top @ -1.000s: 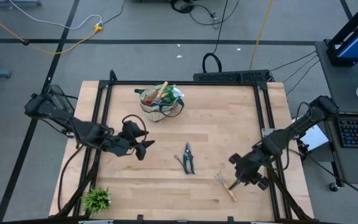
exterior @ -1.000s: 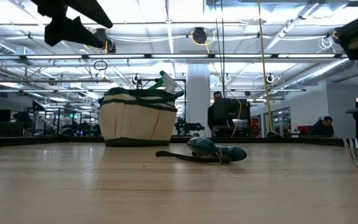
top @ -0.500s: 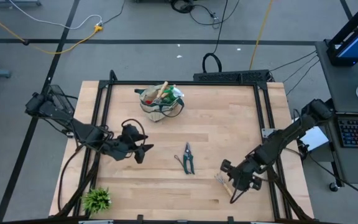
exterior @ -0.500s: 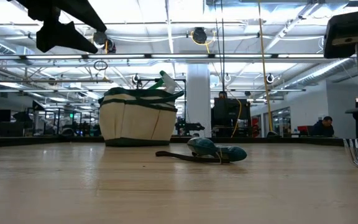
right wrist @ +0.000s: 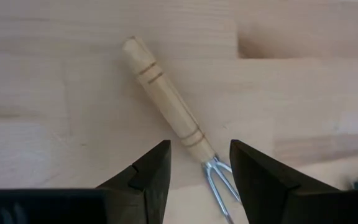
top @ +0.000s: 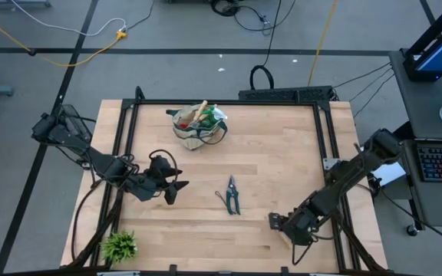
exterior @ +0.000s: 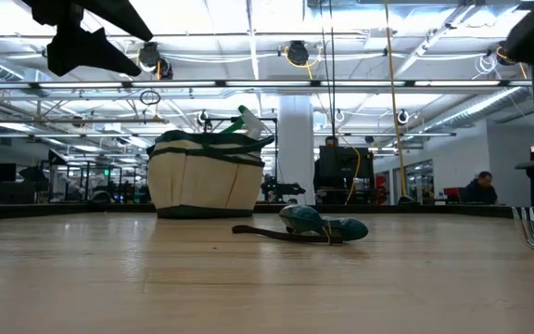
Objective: Pick & Place Garden tools in Gardening bag
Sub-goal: Put the hand rake into the gardening bag
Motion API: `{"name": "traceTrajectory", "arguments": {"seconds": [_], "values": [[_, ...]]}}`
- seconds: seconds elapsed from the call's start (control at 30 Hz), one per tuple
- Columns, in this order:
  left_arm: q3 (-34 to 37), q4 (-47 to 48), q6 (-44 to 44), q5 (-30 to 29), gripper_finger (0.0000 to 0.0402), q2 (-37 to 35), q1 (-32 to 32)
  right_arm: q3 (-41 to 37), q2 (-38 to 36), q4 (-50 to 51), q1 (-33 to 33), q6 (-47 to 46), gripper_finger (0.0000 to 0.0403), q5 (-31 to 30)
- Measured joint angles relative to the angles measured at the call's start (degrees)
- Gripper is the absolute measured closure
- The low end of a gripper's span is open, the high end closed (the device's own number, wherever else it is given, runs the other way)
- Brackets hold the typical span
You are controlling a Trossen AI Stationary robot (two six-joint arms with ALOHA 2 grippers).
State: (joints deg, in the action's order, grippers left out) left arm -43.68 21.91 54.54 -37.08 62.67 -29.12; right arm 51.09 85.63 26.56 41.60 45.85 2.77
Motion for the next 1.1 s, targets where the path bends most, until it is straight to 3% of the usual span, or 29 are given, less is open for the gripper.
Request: {"name": "traceTrajectory", "arguments": {"seconds": [0.67,1.1], "values": [[0.00,-1.70,-1.90,-1.99,0.0135,0.00,-0.20,-0.19,2.91,-5.05,0.02,1.36,0.0248,3.50],[0.00,-3.63,-1.51,-1.99,0.0135,-0.02,-0.20,-0.87,8.23,-7.73,-2.91,8.96,0.0248,3.85]]}}
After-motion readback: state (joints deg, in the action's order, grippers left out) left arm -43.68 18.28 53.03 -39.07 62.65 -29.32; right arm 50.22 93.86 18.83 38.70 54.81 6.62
